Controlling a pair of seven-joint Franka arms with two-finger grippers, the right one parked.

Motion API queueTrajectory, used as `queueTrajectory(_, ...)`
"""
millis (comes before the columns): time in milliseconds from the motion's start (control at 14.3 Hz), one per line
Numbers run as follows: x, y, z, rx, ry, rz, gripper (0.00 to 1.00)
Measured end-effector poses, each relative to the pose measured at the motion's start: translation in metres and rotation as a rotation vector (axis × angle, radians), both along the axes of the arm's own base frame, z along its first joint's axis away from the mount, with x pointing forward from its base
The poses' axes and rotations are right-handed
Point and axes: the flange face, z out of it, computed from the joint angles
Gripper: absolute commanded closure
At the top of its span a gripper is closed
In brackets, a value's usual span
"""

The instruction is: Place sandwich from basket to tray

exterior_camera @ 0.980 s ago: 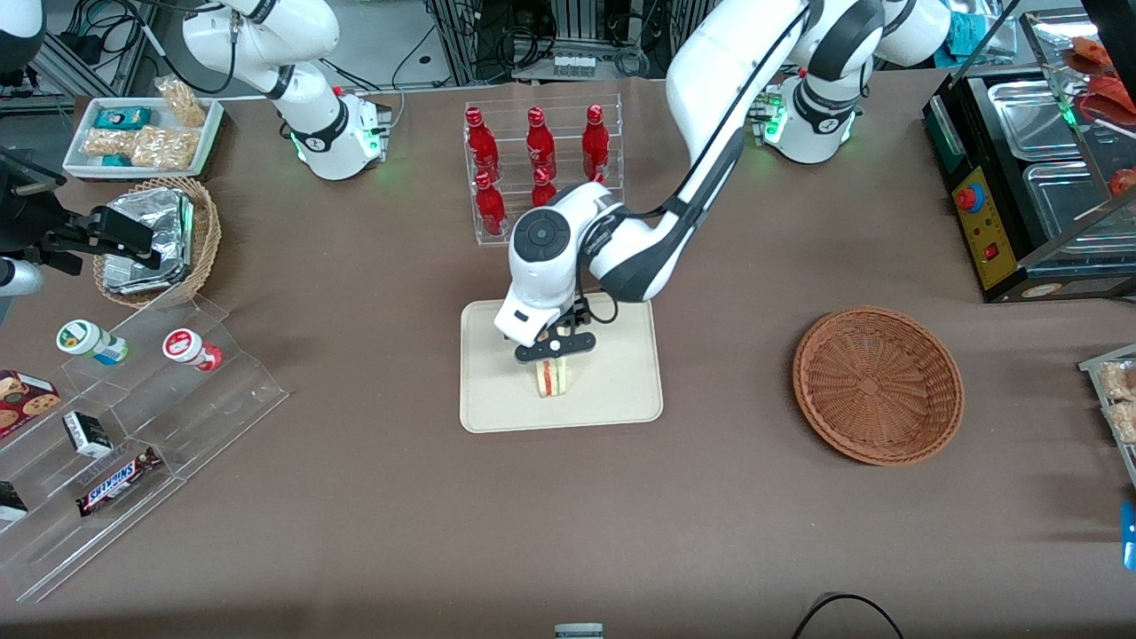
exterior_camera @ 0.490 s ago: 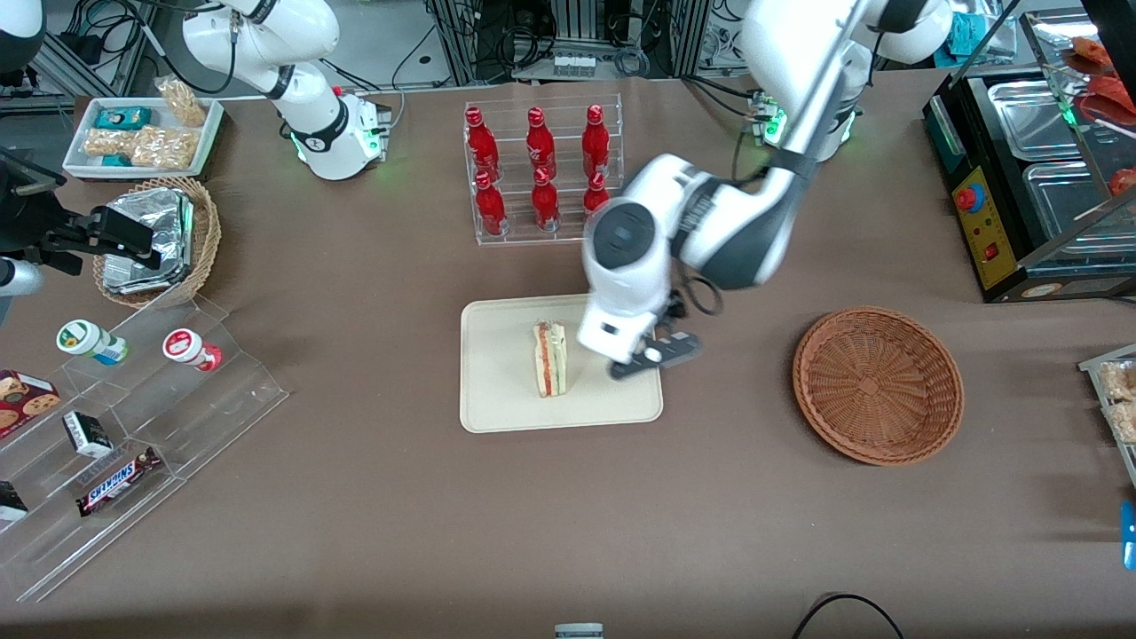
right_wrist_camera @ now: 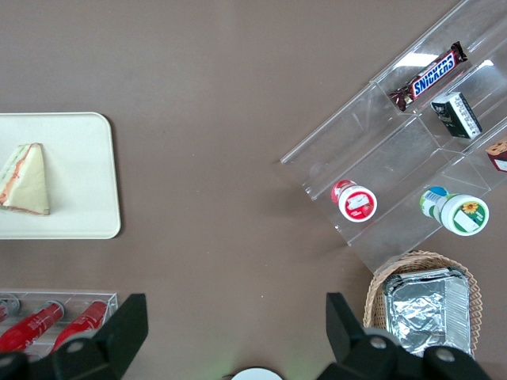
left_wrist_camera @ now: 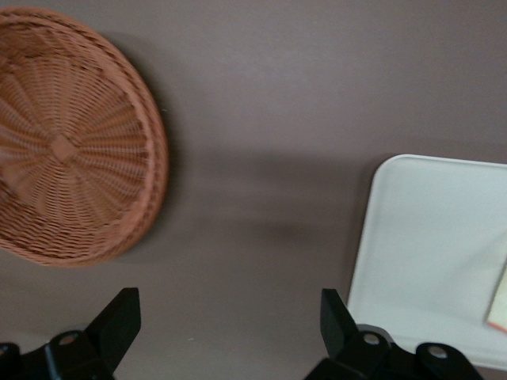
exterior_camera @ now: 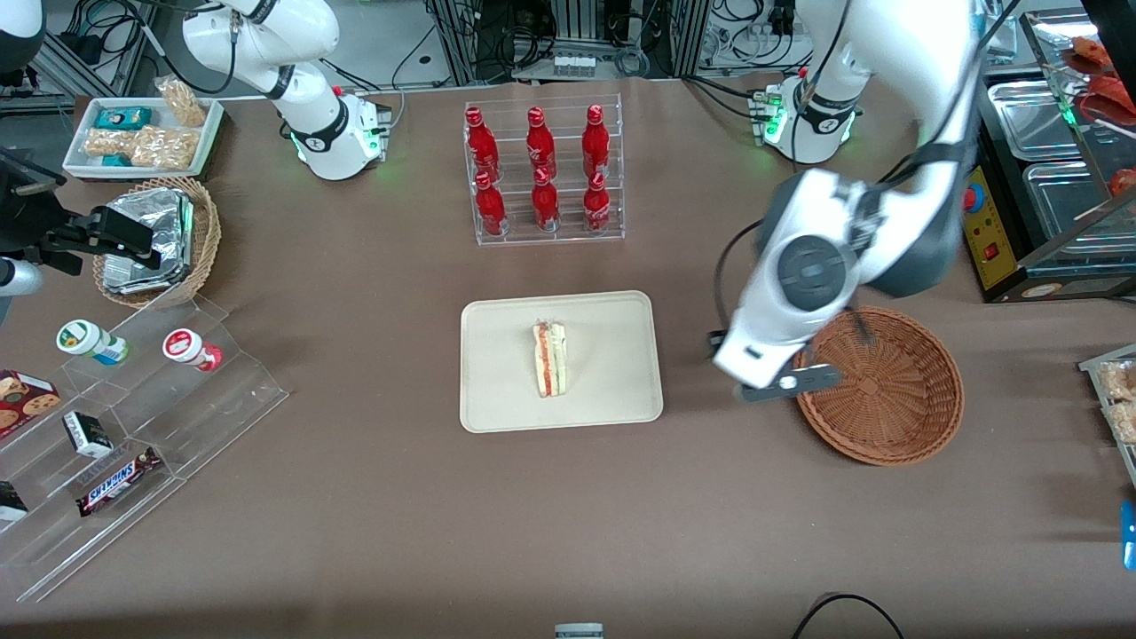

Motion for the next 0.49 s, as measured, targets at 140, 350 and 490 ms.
queueTrajectory(140,-0.007,0.04,0.024,-0.021,-0.002,-0.046,0.0)
queueTrajectory(350,-0.022,0.087,0.058,-0.043,0.034,-0.128,0.0)
queueTrajectory(490,-0.028,0.115,0.079,-0.068,0.044,-0.164,0.0)
